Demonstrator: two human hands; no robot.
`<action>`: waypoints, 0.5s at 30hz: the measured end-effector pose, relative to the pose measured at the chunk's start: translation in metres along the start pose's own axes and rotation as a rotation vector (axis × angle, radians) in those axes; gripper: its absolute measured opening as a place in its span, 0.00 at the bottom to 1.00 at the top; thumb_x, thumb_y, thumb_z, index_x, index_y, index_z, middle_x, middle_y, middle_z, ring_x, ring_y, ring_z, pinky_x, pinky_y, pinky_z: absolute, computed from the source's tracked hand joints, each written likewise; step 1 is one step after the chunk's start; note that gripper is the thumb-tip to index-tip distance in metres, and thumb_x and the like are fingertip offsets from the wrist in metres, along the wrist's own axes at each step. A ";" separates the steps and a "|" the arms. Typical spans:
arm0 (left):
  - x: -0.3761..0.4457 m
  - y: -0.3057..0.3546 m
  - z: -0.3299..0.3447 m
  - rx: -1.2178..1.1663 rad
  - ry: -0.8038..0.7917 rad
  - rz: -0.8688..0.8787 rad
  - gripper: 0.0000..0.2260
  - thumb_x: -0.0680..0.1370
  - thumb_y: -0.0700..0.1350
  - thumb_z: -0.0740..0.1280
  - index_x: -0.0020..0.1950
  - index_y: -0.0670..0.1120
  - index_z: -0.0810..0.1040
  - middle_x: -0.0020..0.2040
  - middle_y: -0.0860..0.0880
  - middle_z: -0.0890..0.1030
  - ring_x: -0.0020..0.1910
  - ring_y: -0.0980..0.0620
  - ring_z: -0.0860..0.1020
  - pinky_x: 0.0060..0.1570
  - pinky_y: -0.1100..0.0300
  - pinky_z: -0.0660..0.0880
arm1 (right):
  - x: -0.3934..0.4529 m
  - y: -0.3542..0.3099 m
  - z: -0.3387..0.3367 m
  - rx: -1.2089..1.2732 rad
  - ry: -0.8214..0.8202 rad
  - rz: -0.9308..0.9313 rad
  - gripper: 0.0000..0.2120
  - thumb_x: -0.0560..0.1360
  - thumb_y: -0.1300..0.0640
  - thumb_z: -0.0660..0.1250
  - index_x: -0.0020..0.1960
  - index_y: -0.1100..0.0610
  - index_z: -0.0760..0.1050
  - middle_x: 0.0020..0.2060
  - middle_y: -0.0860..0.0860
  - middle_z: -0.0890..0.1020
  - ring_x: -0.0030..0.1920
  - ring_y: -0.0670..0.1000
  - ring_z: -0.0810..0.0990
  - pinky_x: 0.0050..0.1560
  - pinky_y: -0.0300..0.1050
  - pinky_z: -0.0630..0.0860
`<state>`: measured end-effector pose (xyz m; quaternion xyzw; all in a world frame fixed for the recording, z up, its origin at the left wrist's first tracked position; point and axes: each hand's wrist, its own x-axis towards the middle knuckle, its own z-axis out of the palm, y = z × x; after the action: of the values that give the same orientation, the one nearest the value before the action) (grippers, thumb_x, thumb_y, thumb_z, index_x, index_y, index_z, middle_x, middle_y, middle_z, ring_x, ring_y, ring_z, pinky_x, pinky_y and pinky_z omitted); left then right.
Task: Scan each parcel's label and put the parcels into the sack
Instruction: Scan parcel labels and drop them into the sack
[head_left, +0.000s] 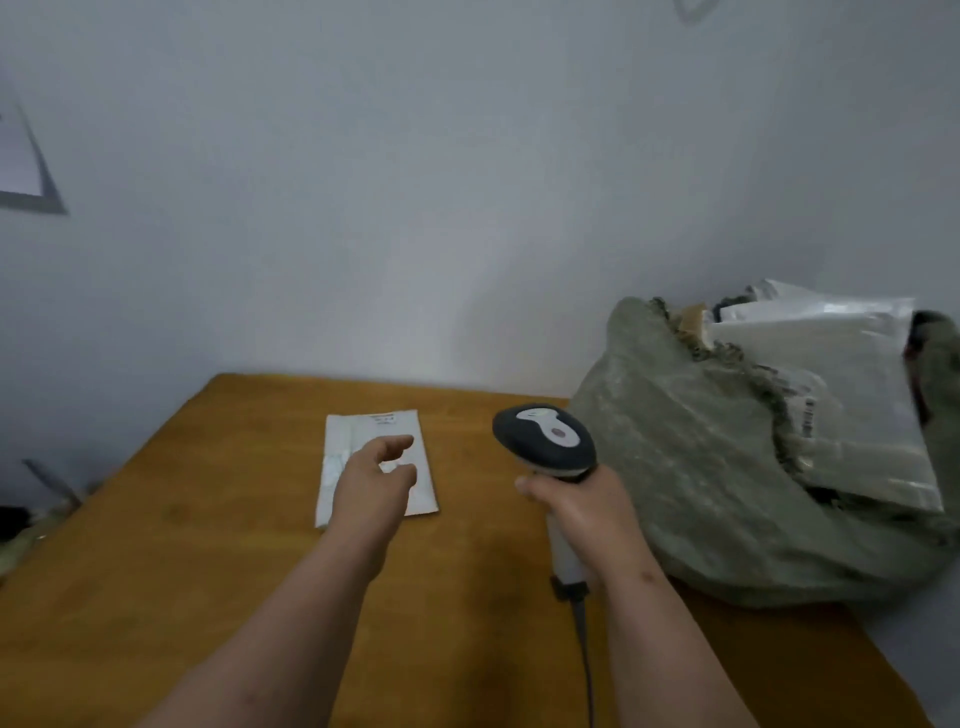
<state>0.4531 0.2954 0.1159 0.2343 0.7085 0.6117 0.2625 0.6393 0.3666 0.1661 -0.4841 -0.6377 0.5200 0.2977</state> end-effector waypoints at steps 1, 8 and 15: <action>0.005 -0.007 -0.013 -0.007 0.027 -0.025 0.16 0.78 0.37 0.65 0.60 0.55 0.79 0.61 0.52 0.78 0.54 0.50 0.77 0.53 0.54 0.75 | 0.004 0.000 0.015 0.007 -0.025 0.011 0.08 0.71 0.58 0.76 0.44 0.49 0.78 0.41 0.48 0.82 0.42 0.46 0.78 0.36 0.41 0.71; 0.047 -0.057 -0.081 -0.014 0.148 -0.194 0.16 0.78 0.37 0.64 0.62 0.53 0.77 0.58 0.52 0.78 0.53 0.53 0.78 0.47 0.57 0.75 | 0.051 0.018 0.102 -0.015 -0.168 0.134 0.08 0.70 0.58 0.77 0.46 0.54 0.80 0.40 0.52 0.82 0.44 0.53 0.79 0.41 0.47 0.72; 0.121 -0.102 -0.095 0.030 0.188 -0.350 0.15 0.79 0.41 0.66 0.64 0.53 0.75 0.58 0.53 0.78 0.57 0.51 0.77 0.57 0.53 0.75 | 0.131 0.050 0.164 -0.010 -0.266 0.286 0.07 0.71 0.61 0.75 0.46 0.56 0.79 0.41 0.56 0.81 0.42 0.55 0.78 0.42 0.48 0.71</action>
<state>0.2985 0.2888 0.0158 0.0531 0.7688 0.5654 0.2940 0.4638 0.4261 0.0562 -0.4982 -0.5987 0.6132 0.1312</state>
